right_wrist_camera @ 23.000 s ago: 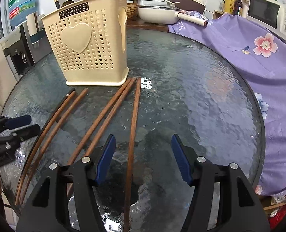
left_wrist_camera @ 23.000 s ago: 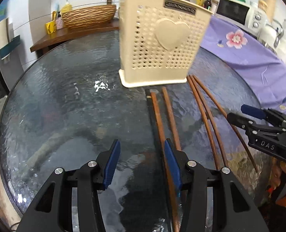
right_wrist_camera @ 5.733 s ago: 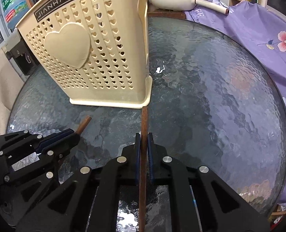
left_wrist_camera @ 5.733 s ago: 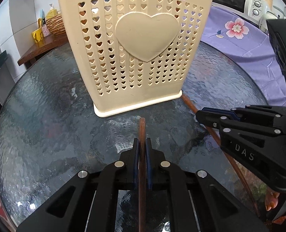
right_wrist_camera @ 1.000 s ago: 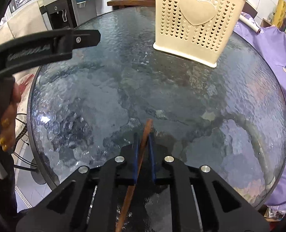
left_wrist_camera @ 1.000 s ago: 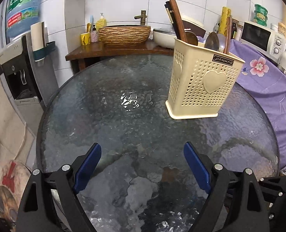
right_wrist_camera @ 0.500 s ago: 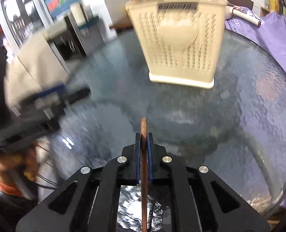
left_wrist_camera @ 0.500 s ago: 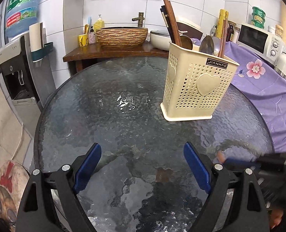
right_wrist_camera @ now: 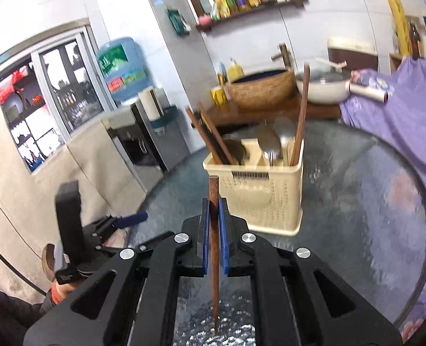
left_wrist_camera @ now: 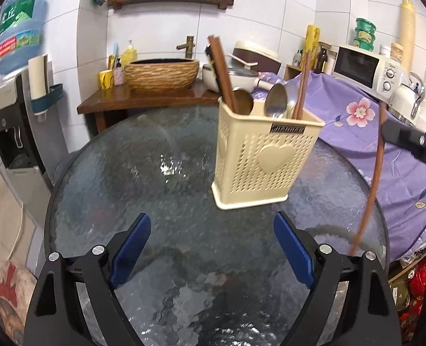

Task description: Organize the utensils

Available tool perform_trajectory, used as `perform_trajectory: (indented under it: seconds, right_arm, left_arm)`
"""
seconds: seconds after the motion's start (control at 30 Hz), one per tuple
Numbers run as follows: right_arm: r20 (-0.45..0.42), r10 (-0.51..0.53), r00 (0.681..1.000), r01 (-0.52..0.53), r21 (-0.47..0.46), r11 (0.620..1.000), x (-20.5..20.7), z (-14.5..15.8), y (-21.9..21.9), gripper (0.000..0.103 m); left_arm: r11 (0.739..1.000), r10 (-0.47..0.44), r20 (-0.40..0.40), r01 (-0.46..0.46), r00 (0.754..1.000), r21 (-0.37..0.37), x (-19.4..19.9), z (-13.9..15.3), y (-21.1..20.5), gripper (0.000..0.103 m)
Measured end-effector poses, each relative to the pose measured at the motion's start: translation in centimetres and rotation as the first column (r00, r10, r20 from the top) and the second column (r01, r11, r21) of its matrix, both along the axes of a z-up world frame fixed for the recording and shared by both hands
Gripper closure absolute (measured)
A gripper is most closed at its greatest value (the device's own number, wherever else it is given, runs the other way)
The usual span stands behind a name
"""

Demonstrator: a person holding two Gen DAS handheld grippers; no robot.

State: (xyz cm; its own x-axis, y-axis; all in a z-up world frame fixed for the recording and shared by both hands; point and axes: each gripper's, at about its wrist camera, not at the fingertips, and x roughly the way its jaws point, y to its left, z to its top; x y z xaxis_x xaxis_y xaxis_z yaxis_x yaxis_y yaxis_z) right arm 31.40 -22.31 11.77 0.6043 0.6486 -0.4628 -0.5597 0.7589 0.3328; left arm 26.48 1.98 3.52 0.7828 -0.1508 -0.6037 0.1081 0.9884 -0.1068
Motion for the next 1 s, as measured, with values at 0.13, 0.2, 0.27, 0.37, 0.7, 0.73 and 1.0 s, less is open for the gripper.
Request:
perform_trajectory:
  seconds: [0.13,0.2,0.27,0.37,0.7,0.73,1.0]
  right_arm:
    - [0.033,-0.002,0.999,0.002,0.009,1.000,0.1,1.9,-0.1,0.096]
    - [0.046,0.004,0.999,-0.004,0.013,1.000,0.3,2.7,0.1,0.096]
    - [0.064,0.007,0.998,-0.008,0.011,1.000,0.6,3.9,0.3,0.096]
    - [0.081,0.015,0.997,-0.016,0.014,1.000,1.4,6.1,0.7,0.096]
    - [0.171,-0.040,0.984,0.049,-0.050,0.998,5.4,15.1,1.7,0.096]
    - [0.184,-0.051,0.982,0.061,-0.052,0.997,5.6,15.8,1.7,0.096]
    - [0.220,-0.167,0.961,0.188,-0.076,0.979,9.7,16.7,1.7,0.096]
  left_arm:
    - [1.000,-0.015,0.017,0.015,1.000,0.007,0.1,0.6,-0.4,0.018]
    - [1.000,-0.014,0.016,0.014,1.000,0.005,0.4,0.7,-0.4,0.018]
    - [1.000,-0.011,0.014,0.011,1.000,0.001,0.5,0.7,-0.3,0.018]
    - [1.000,-0.007,0.008,0.007,1.000,-0.005,0.7,0.6,-0.2,0.018]
    - [1.000,-0.002,-0.013,0.002,1.000,-0.008,0.5,0.0,0.4,0.018]
    - [1.000,-0.003,-0.014,0.003,1.000,-0.008,0.5,-0.1,0.4,0.018]
    - [1.000,-0.006,-0.008,0.007,1.000,0.006,0.4,-0.2,-0.3,0.018]
